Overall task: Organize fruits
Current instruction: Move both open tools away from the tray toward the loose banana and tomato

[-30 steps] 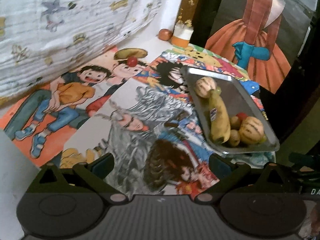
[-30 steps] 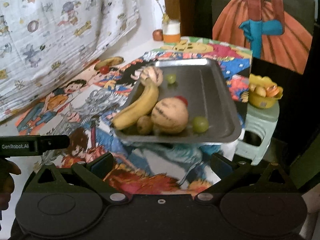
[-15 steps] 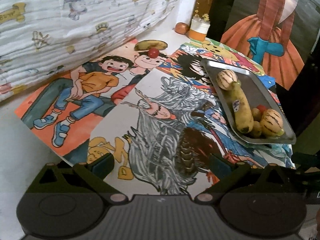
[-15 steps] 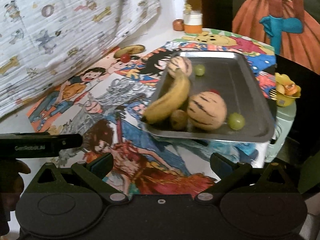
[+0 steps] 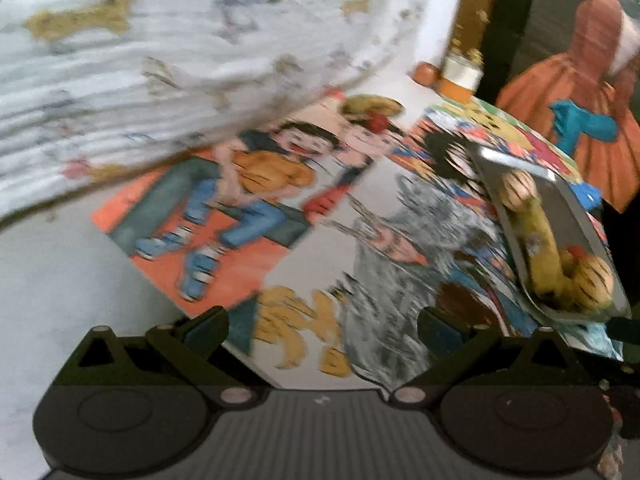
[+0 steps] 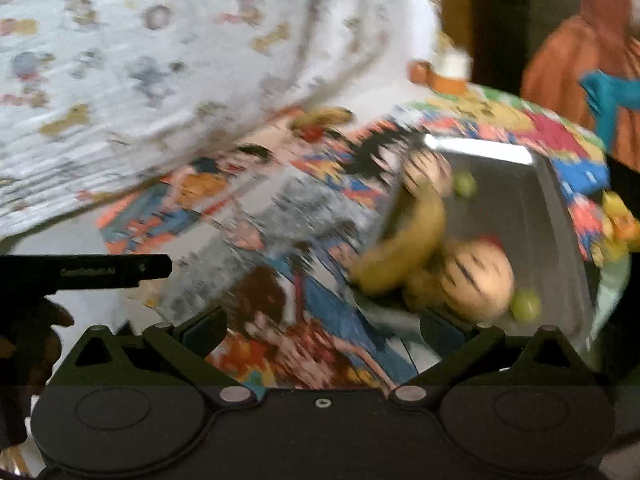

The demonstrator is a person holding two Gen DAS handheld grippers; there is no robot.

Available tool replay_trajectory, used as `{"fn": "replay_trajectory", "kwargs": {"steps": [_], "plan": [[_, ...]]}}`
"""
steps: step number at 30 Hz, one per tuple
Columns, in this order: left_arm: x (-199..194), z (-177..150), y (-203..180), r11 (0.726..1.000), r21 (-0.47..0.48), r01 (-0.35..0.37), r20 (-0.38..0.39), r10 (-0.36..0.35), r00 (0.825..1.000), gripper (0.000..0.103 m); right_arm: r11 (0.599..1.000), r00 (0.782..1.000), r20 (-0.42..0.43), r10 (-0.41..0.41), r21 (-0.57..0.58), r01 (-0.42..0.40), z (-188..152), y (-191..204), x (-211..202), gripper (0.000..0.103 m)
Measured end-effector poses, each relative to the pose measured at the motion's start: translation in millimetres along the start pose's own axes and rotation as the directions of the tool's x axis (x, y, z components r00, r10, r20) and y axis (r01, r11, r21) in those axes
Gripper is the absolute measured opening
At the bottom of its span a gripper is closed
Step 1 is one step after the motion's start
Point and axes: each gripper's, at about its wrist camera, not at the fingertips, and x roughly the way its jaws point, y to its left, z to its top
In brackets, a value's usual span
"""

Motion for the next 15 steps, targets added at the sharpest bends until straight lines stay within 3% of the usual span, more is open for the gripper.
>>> {"fn": "replay_trajectory", "kwargs": {"steps": [4,9,15], "plan": [[-17.9,9.6,15.2,0.992,-0.085,-0.089,0.043,0.093,0.995,0.103,0.993,0.996,0.033,0.077,-0.096,-0.074,30.6,5.3,-1.9,0.102],[-38.8,21.5,34.7,0.964,-0.227,-0.141,0.079,0.162,0.984,0.103,0.974,0.981,0.099,0.169,-0.169,-0.151,68.5,9.9,0.2,0.102],[-55.3,29.6,43.7,0.937,-0.286,-0.199,0.108,0.238,0.965,0.103,0.970,0.978,0.121,0.171,-0.196,-0.145,94.7,3.0,14.4,0.102]]}}
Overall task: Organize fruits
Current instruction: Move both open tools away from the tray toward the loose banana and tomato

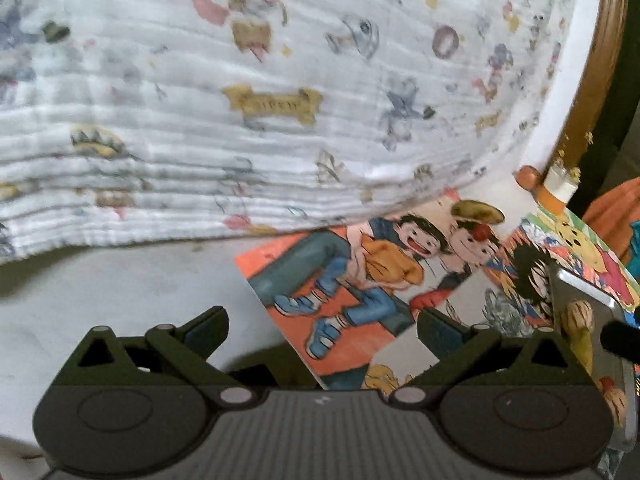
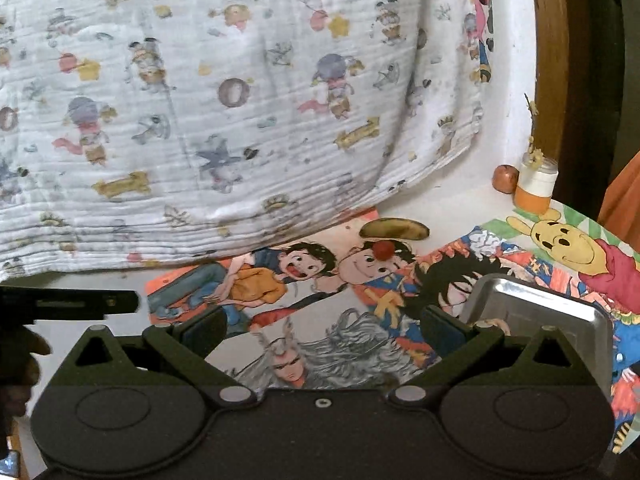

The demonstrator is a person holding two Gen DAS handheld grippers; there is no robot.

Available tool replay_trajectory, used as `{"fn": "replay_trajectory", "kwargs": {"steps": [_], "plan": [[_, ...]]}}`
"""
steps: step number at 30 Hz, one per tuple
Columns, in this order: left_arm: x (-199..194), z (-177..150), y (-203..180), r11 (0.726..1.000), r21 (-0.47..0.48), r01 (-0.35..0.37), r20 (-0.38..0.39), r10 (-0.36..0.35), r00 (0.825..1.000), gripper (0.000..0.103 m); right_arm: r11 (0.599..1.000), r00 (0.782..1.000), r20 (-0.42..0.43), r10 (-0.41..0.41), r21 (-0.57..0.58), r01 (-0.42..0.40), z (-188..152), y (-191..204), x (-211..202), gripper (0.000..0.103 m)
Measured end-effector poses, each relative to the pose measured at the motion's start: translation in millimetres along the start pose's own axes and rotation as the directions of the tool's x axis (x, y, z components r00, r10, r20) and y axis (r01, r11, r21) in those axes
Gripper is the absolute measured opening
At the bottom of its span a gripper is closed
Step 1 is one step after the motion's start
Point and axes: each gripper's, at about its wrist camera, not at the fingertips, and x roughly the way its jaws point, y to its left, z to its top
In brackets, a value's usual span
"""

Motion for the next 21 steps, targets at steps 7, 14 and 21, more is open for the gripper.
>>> {"fn": "replay_trajectory", "kwargs": {"steps": [7,14,21], "plan": [[6.9,6.8,-2.0,1.000,-0.016,-0.015,-0.008,0.015,1.000,0.103,0.999,0.999,-0.033,-0.040,0.020,0.041,8.0,-22.5,21.1,0.102],[25.8,18.6,-8.4,1.000,-0.009,-0.029,-0.030,0.029,0.999,0.103,0.998,0.997,-0.051,-0.057,-0.011,0.057,24.1,-31.4,42.8,0.102],[44.4,36.8,-17.1,1.000,0.001,-0.029,-0.030,0.029,0.999,0.103,0.996,0.998,-0.034,-0.057,-0.068,0.054,50.4,-37.6,65.3,0.102]]}}
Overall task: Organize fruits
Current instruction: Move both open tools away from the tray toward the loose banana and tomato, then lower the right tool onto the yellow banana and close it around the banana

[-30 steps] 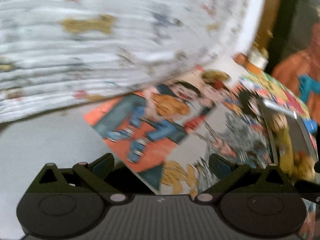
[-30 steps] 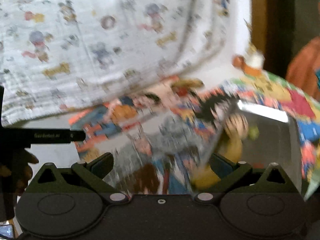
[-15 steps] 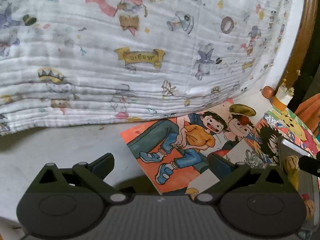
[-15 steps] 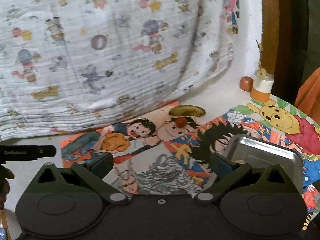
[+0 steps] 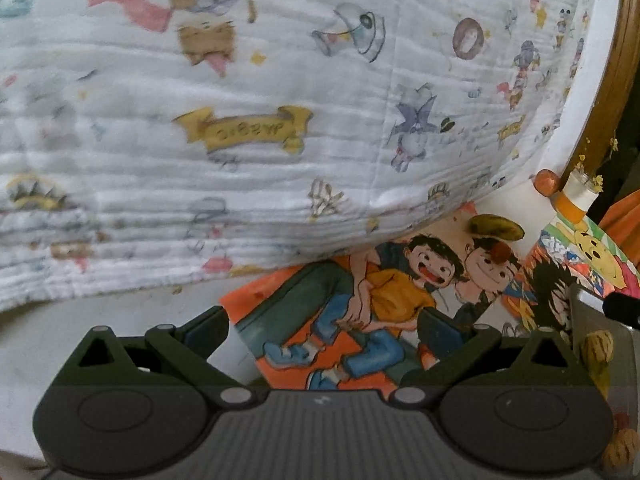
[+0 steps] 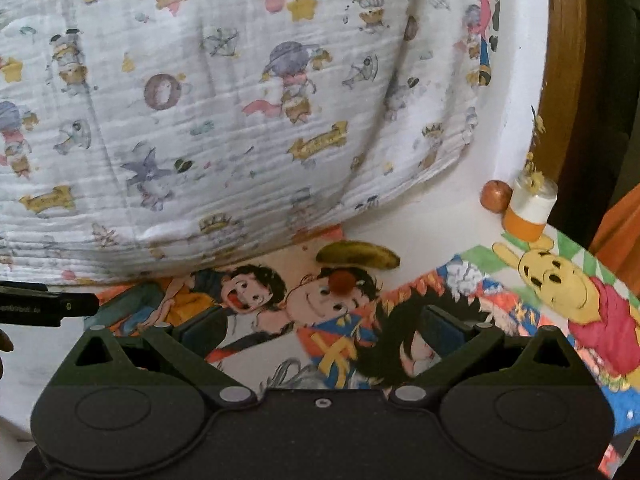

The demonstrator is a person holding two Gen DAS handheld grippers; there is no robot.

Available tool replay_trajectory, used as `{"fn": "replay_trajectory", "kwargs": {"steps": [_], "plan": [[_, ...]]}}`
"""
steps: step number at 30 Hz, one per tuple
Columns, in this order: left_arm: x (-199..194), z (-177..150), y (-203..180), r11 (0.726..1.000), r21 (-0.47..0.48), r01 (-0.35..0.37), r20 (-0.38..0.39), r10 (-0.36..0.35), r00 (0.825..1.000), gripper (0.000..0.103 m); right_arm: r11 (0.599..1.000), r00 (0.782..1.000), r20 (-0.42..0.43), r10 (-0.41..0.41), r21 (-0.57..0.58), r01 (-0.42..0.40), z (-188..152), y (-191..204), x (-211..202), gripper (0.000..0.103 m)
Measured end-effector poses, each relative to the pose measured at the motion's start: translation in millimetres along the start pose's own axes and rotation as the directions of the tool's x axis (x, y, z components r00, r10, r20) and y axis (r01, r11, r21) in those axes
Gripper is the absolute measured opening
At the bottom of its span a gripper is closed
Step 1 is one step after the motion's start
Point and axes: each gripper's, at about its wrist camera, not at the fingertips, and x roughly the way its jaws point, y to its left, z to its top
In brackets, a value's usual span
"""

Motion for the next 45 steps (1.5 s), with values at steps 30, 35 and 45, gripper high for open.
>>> {"fn": "replay_trajectory", "kwargs": {"steps": [30,35,45], "plan": [[69.6,14.2,-61.6,0.976,0.104,0.190,-0.043,-0.187,0.981,0.103,0.999,0.999,-0.030,-0.034,0.038,0.035,51.4,-52.5,27.4,0.102],[80.3,17.2,-88.5,0.953,0.161,0.255,-0.036,-0.253,0.967,0.103,0.995,0.999,-0.043,0.007,-0.102,-0.011,75.7,-58.5,39.0,0.102],[117.0,26.3,-122.4,0.926,0.203,0.319,-0.050,-0.315,0.948,0.103,0.986,0.987,-0.150,0.064,-0.142,-0.085,100.6,-80.3,124.9,0.102]]}}
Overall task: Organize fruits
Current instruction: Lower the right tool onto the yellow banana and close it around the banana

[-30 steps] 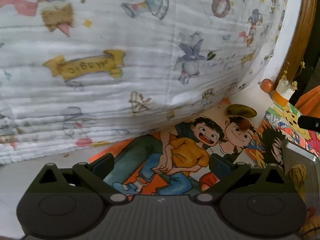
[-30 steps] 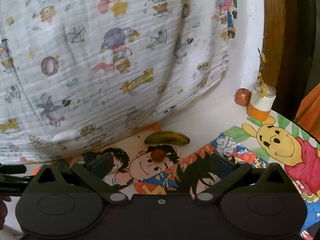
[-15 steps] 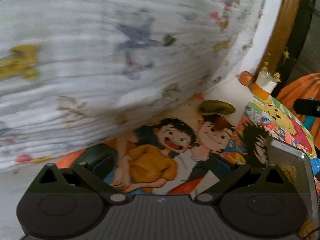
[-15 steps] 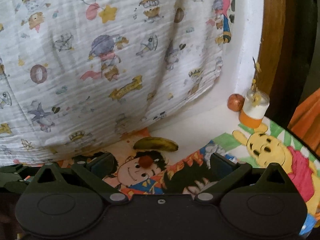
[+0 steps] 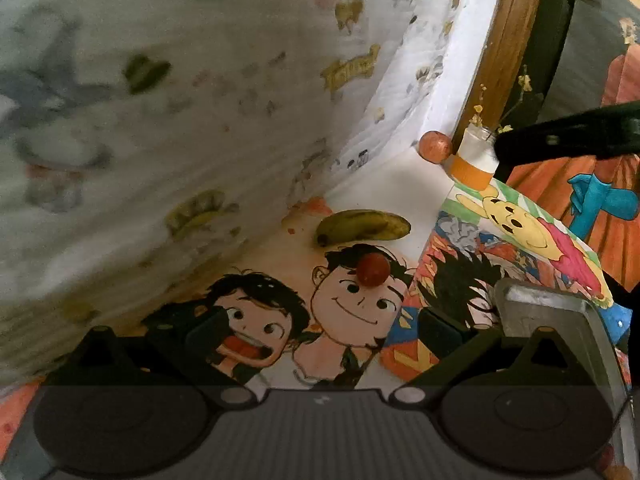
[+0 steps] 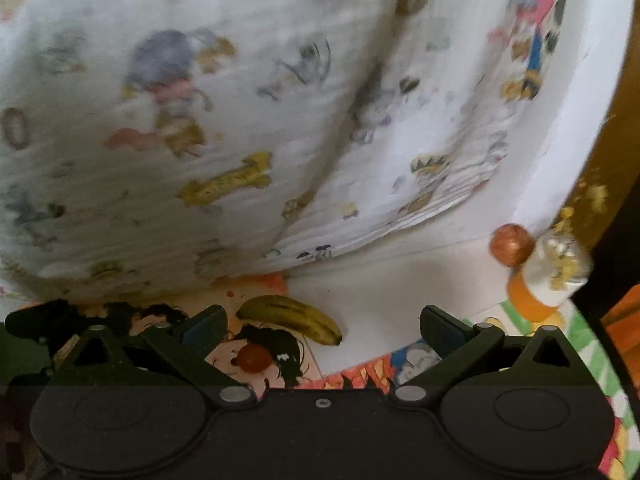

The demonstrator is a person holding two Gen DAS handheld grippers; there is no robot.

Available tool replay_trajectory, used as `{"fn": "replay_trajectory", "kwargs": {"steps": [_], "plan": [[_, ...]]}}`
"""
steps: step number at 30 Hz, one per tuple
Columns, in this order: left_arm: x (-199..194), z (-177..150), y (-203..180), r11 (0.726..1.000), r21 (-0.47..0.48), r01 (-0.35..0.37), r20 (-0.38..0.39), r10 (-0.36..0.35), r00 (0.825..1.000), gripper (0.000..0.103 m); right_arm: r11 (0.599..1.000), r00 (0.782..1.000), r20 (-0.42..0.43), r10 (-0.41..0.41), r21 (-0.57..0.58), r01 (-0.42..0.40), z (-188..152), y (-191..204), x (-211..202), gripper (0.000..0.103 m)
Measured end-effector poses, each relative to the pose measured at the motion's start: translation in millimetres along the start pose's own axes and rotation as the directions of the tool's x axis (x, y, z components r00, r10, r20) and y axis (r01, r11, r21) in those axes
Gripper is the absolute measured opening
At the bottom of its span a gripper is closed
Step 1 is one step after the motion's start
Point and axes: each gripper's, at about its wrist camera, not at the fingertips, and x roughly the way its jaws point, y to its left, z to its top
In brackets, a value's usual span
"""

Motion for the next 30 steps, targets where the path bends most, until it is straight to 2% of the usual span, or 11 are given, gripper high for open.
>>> {"fn": "replay_trajectory", "kwargs": {"steps": [7,14,24,30], "plan": [[31.0,9.5,-2.5,0.998,-0.022,0.053,-0.001,-0.053,0.999,0.103,0.995,0.994,-0.065,0.091,-0.026,-0.092,8.6,-4.1,61.6,0.100],[54.5,10.0,-3.4,0.992,-0.064,0.105,-0.008,-0.106,0.994,0.102,0.987,0.982,-0.101,0.160,0.044,-0.156,8.2,-9.1,103.1,0.092],[67.1,7.4,-1.5,0.987,-0.086,0.137,0.006,-0.137,0.991,0.097,0.961,0.955,-0.113,0.276,0.020,-0.275,5.4,-13.4,123.1,0.090],[68.7,5.7,-1.3,0.986,-0.093,0.141,0.029,-0.138,0.990,0.093,0.958,0.950,-0.136,0.281,-0.022,-0.287,0.6,-9.7,129.8,0.087]]}}
